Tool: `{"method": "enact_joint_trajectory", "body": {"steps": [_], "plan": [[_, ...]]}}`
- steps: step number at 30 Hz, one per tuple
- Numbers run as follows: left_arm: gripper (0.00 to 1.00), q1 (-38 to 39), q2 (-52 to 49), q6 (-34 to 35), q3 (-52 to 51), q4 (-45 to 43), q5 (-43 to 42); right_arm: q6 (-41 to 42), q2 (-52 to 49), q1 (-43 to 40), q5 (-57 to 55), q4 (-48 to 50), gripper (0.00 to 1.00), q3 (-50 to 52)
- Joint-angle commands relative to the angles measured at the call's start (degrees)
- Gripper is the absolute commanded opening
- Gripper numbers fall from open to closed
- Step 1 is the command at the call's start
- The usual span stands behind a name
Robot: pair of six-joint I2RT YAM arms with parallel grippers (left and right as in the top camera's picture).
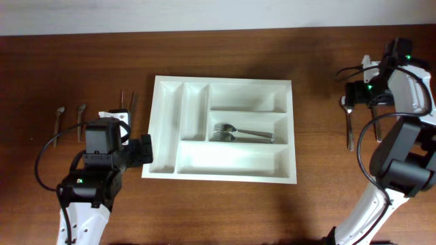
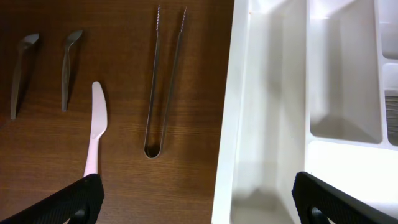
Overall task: Pack container
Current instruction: 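Return the right gripper to the spoons and grasp the left spoon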
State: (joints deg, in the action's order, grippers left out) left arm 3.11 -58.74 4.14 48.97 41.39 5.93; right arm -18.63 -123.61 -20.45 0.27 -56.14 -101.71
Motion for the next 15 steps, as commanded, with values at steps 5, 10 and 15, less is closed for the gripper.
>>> {"method": "enact_joint_trajectory", "body": {"steps": [5, 10, 15], "plan": [[0.99, 0.1, -0.1, 0.4, 0.9, 0.0, -0.6, 0.2, -4.1, 0.5, 1.2, -0.3, 0.77, 0.5], [0.99, 0.1, -0.1, 0.4, 0.9, 0.0, -0.8, 0.3, -5.5, 0.5, 1.2, -0.3, 0.77, 0.6], [0.99, 0.1, -0.1, 0.4, 0.9, 0.0, -2.1, 0.4, -6.8, 0.5, 1.2, -0.7, 0.72, 0.6]]}}
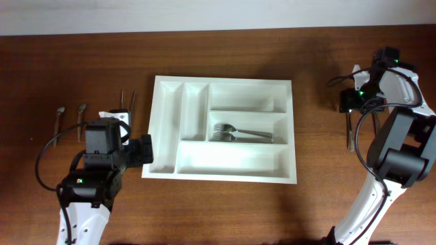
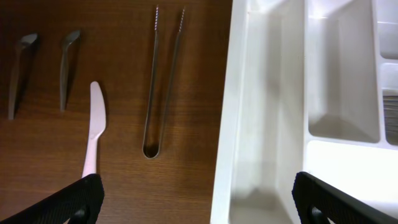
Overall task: Pack container
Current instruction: 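Return the right gripper to the spoons and grasp the left spoon, then carry the spoon into the tray's upper compartment and release it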
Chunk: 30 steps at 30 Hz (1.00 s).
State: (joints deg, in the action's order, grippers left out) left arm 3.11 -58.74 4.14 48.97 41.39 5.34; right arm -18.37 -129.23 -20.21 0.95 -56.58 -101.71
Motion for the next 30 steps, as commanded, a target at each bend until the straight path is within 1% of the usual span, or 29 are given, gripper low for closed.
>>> {"method": "enact_joint_trajectory", "body": {"steps": [1, 4, 10, 12, 17, 23, 30], "plan": [[0.99, 0.1, -0.1, 0.4, 0.9, 0.0, -1.6, 0.5, -1.4, 0.3, 0.5, -0.3, 0.71, 0.6], [0.99, 0.1, -0.1, 0.4, 0.9, 0.0, -1.5, 0.9, -2.1, 0.3, 0.6, -0.4, 0.64, 0.6], [0.99, 0.1, -0.1, 0.4, 0.9, 0.0, -1.5, 0.9, -2.4, 0.3, 0.6, -1.3, 0.42, 0.9], [0.99, 0.1, -0.1, 0.4, 0.9, 0.0, -1.5, 1.4, -2.4, 0.3, 0.6, -1.3, 0.39, 1.2], [0.99, 0.1, -0.1, 0.4, 0.9, 0.0, -1.5, 1.4, -2.4, 0.3, 1.4, -1.7, 0.22, 1.2], [0.99, 0.1, -0.1, 0.4, 0.9, 0.0, -1.5, 1.8, -2.4, 0.3, 1.9, -1.6, 0.05, 1.2], [0.99, 0.1, -0.1, 0.3, 0.9, 0.0, -1.5, 2.8, -0.5, 1.4, 3.6, -1.9, 0.04, 0.3]]}}
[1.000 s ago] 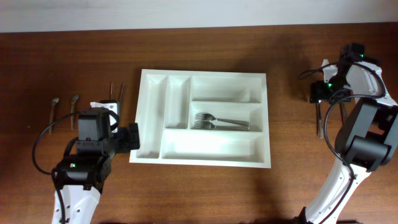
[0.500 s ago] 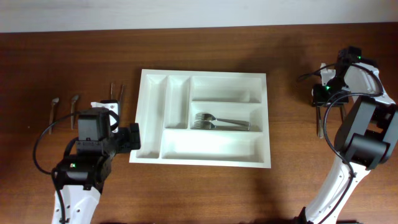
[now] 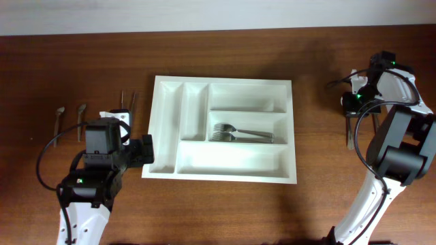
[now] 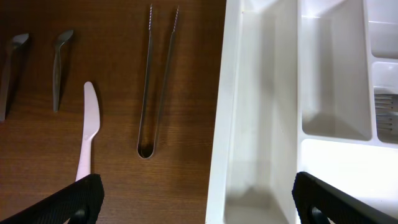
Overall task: Pack container
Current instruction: 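Carry the spoon into the tray's upper compartment and release it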
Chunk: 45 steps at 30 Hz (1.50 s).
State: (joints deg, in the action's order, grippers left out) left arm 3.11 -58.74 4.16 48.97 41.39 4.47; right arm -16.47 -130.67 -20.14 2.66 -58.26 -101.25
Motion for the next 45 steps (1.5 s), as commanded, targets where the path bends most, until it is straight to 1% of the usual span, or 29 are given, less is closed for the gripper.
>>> {"method": "enact_joint_trajectory", "body": {"steps": [1, 4, 6, 11, 15, 19, 22, 23, 25, 30, 33, 44, 45], "plan": [[0.99, 0.1, -0.1, 0.3, 0.9, 0.0, -0.6, 0.9, 2.1, 2.0, 2.1, -0.4, 0.04, -0.7], [0.99, 0.1, -0.1, 0.3, 0.9, 0.0, -0.6, 0.2, 5.6, 4.5, 2.1, -2.0, 0.04, -3.4], [0.99, 0.1, -0.1, 0.3, 0.9, -0.1, -0.6, -1.7, 8.0, 6.8, 2.1, -3.7, 0.04, -5.8], [0.99, 0.1, -0.1, 0.3, 0.9, -0.2, -0.6, -11.6, 14.4, 15.8, 5.1, -9.6, 0.04, -12.5], [0.99, 0.1, -0.1, 0.3, 0.9, -0.2, -0.6, -24.0, 17.9, 24.9, 5.0, -12.2, 0.04, -13.4], [0.99, 0.1, -0.1, 0.3, 0.9, -0.2, -0.6, -37.5, 17.8, 32.7, 4.5, -14.1, 0.04, -13.4], [0.99, 0.1, -0.1, 0.3, 0.9, -0.2, -0.6, -44.2, 17.3, 36.9, 4.4, -13.8, 0.04, -13.4], [0.99, 0.1, -0.1, 0.3, 0.9, -0.2, -0.6, -48.3, 16.9, 38.4, 4.4, -13.5, 0.04, -13.4], [0.99, 0.1, -0.1, 0.3, 0.9, -0.2, -0.6, -51.4, 16.0, 39.4, 4.4, -12.6, 0.04, -13.4], [0.99, 0.1, -0.1, 0.3, 0.9, -0.2, -0.6, -52.4, 12.9, 39.4, 4.5, -9.6, 0.04, -13.3], [0.99, 0.1, -0.1, 0.3, 0.9, -0.2, -0.6, -53.8, 10.1, 39.1, 5.1, -9.5, 0.04, -13.3], [0.99, 0.1, -0.1, 0.3, 0.9, -0.2, -0.6, -53.8, 0.8, 38.8, 8.3, -8.6, 0.04, -13.3], [0.99, 0.1, -0.1, 0.3, 0.9, -0.2, -0.6, -53.7, 0.0, 38.8, 8.7, -8.6, 0.06, -13.3]]}}
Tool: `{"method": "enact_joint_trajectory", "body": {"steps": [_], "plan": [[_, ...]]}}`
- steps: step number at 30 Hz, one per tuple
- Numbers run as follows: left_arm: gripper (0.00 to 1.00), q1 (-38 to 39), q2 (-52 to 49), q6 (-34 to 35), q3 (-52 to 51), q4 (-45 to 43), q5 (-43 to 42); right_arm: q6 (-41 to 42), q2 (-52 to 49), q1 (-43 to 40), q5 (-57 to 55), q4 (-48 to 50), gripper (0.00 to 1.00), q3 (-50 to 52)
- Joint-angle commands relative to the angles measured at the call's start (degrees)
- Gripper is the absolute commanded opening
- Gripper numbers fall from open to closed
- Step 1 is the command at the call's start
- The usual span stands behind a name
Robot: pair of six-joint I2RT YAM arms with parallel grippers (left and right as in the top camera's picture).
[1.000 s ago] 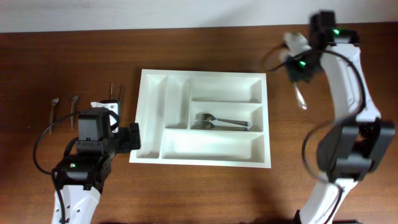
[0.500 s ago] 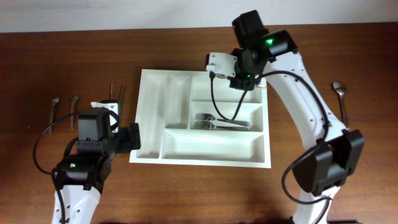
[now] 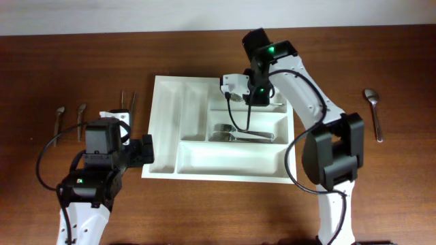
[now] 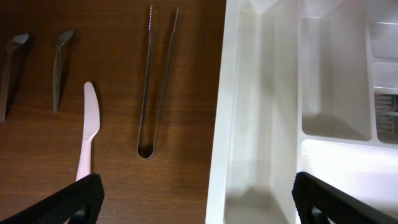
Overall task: Pack container
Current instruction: 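Carry the spoon into the tray's upper compartment and release it, then move the right gripper back and grasp the last spoon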
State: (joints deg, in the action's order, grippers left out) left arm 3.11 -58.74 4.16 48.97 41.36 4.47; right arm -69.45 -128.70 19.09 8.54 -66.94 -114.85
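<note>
The white compartment tray (image 3: 221, 175) lies mid-table, with forks (image 3: 231, 133) in its middle compartment. My right gripper (image 3: 249, 102) is over the tray's upper right compartments, apparently shut on a thin metal utensil (image 3: 248, 120) that hangs over the forks. My left gripper (image 4: 199, 200) stands open at the tray's left rim (image 4: 217, 155), its fingers wide apart and holding nothing. Left of the tray lie metal tongs (image 4: 155, 81), a white knife (image 4: 87, 143) and two small spoons (image 4: 59, 62).
A spoon (image 3: 373, 112) lies on the wood far to the right of the tray. The right arm stretches across the tray's right rim. The left arm's body covers the table in front of the knife.
My right arm has moved from the table's far right edge to over the tray. The utensil that lay there is gone from the table, and a spoon now shows there. The left arm is still.
My right gripper was at the far right, over a utensil on the wood, and stayed low by it in the following moments. It now hangs over the tray's fork compartment with a thin utensil under it. The left wrist view shifted slightly, then held.
</note>
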Motion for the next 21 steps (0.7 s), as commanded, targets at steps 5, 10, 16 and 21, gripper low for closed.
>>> {"method": "enact_joint_trajectory", "body": {"steps": [5, 10, 16, 21], "plan": [[0.99, 0.1, -0.1, 0.3, 0.9, -0.2, -0.7, 0.0, -1.8, -0.8, 3.7, 0.3, 0.41, 0.3], [0.99, 0.1, -0.1, 0.3, 0.9, -0.2, -0.6, 7.6, 2.4, -3.2, 3.2, 0.3, 0.42, 0.3], [0.99, 0.1, -0.1, 0.3, 0.9, -0.2, -0.6, 18.3, 14.1, -13.7, 1.1, 3.2, 0.5, 0.2], [0.99, 0.1, -0.1, 0.3, 0.9, -0.2, -0.6, 34.3, 18.9, -29.4, 1.2, 8.9, 0.6, 0.2]]}}
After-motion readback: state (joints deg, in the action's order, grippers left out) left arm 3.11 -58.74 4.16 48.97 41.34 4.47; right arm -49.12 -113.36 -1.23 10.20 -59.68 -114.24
